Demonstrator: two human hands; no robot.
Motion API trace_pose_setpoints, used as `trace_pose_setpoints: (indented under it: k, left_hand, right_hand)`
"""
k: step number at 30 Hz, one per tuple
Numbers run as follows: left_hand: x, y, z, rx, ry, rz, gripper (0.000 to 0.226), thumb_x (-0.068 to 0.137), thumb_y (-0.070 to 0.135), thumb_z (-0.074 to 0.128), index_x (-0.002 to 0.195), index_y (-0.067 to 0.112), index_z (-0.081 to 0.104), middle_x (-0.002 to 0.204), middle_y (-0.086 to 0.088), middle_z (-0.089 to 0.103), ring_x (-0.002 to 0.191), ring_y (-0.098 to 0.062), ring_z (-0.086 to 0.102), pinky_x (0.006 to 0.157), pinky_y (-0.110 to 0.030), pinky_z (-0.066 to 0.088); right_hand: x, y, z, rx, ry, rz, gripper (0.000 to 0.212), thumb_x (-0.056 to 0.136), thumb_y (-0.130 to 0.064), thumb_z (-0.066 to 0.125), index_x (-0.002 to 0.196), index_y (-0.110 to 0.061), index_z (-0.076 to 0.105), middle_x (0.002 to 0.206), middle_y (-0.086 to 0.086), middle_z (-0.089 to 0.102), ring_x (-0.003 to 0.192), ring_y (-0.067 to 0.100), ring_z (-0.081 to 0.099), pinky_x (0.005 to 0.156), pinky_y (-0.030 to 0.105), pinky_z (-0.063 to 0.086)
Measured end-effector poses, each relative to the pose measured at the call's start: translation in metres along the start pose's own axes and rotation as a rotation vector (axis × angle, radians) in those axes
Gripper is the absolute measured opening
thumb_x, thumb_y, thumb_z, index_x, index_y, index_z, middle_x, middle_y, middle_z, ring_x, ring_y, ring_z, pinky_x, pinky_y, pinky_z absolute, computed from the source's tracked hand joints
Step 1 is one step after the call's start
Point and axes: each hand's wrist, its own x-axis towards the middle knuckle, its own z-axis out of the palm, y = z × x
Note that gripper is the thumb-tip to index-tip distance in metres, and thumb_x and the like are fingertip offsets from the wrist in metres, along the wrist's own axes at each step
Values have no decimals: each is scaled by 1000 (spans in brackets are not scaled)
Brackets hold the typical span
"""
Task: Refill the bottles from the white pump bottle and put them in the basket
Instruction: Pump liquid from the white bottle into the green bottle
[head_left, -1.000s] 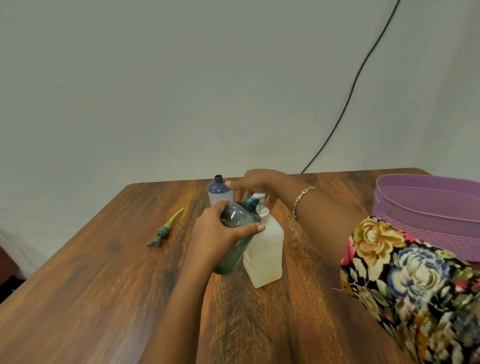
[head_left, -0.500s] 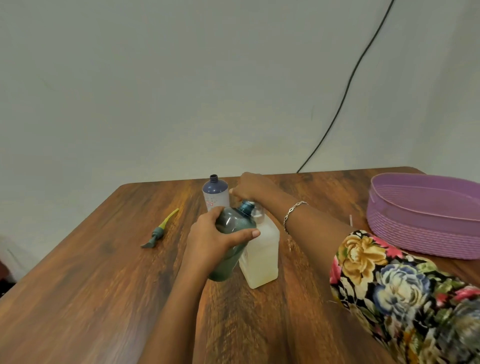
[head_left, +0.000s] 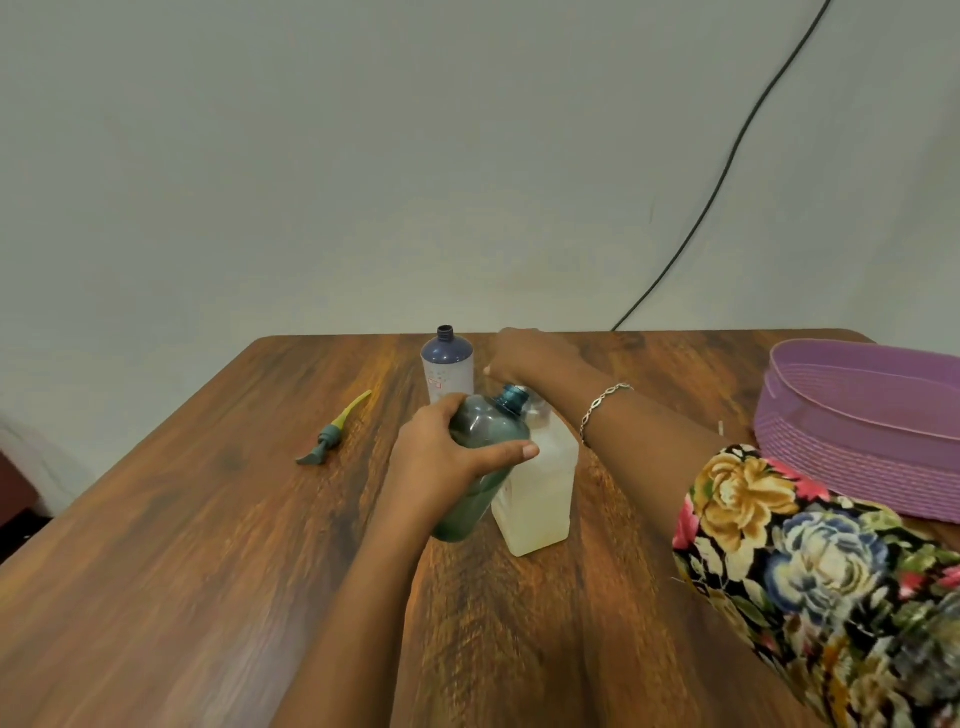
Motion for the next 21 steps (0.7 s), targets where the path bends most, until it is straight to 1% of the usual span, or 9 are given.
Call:
trace_pose_setpoints:
  k: [4,7,10,11,13,15,17,18,21]
  left_hand:
    - [-1,-2,-2,23,10,0,79,62,49,78,129,15,51,116,2,59,102,-13,53,74,-20,42]
    - [-1,1,-5,-2,31,12,75,64,47,78,127,16,52,107,8,54,96,-9,50,68,-16,40]
    - [0,3,-6,1,20,28,76,65,47,78,128,15,52,112,2,58,96,-11,50,71,-18,40]
    - [0,3,-6,0,16,28,76,65,48,77,128,14,52,115,0,59,97,-12,51,69,-17,40]
    - [0,3,-7,-4,14,25,75,64,48,78,127,15,52,113,0,59,96,-11,50,64,-12,37]
    - [0,1,-6,-4,8,20,77,63,48,78,128,15,51,112,3,58,97,-11,50,64,-12,37]
    - [0,-1,-4,-13,-13,1,81,61,49,79,129,15,51,116,3,59,103,-13,53,72,-17,41]
    - [0,-3,-3,-20,-22,-5,83,60,50,79,130,15,51,118,1,59,106,-15,55,75,-20,43]
    - [1,-3,-4,0,-26,-5,83,61,49,79,131,15,50,122,1,59,109,-16,54,79,-22,43]
  right_hand:
    - [0,-4,5,66,29,-30,23,94,-27,48,112,-13,53,110,9,58,98,28,55,91,42,45]
    - [2,-4,-6,117,81,-85,21,91,-32,53,104,-15,56,109,8,61,97,27,56,91,41,45]
    - [3,-2,-12,100,97,-80,30,88,-36,59,112,-18,56,109,6,61,104,28,57,94,46,43]
    - [4,-2,-12,100,98,-78,28,88,-35,59,110,-17,56,108,6,62,103,29,57,93,45,44]
    - [6,0,-8,127,107,-80,20,88,-29,59,101,-15,57,104,8,63,99,29,59,84,38,47]
    - [7,2,-2,116,119,-94,13,88,-20,57,98,-12,57,98,9,63,91,26,60,71,30,43]
    - [6,3,3,67,127,-108,4,87,-14,56,91,-14,54,90,6,58,83,25,55,67,29,40]
    - [5,3,4,48,128,-107,4,87,-14,56,88,-15,52,87,5,55,81,24,53,67,29,40]
    - [8,2,9,54,117,-122,8,86,-14,57,93,-11,58,84,5,55,78,23,54,62,28,40]
